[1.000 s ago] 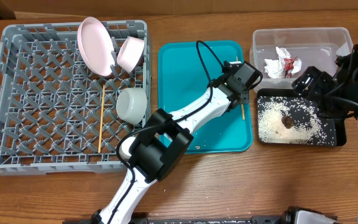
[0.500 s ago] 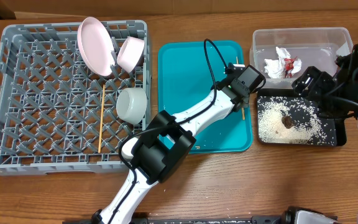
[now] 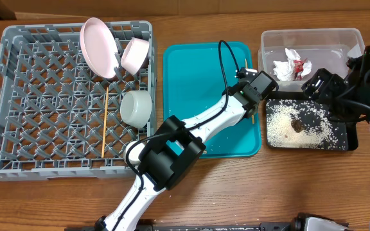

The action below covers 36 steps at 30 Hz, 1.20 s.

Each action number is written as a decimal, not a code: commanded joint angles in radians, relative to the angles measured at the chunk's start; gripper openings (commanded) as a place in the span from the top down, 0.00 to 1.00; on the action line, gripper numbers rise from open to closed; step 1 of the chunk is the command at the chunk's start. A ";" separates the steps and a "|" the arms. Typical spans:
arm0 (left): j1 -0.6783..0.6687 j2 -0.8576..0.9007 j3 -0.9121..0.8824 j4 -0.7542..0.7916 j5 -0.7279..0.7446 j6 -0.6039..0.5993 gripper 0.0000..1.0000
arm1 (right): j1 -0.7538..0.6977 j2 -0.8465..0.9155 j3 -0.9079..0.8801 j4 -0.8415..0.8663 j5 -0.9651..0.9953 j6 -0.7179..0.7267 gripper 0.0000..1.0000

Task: Sort waste into correct bins and load items into the dishwasher
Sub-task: 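Align the left gripper over the second chopstick on the tray and grasp it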

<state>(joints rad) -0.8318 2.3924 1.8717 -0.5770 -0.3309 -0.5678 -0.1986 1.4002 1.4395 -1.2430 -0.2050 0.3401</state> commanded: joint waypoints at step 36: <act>-0.017 0.084 0.133 -0.085 -0.010 0.019 0.33 | -0.005 0.000 0.021 0.003 0.006 -0.001 0.00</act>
<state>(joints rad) -0.8345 2.4489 1.9865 -0.6682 -0.3458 -0.5682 -0.1986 1.4002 1.4395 -1.2427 -0.2047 0.3401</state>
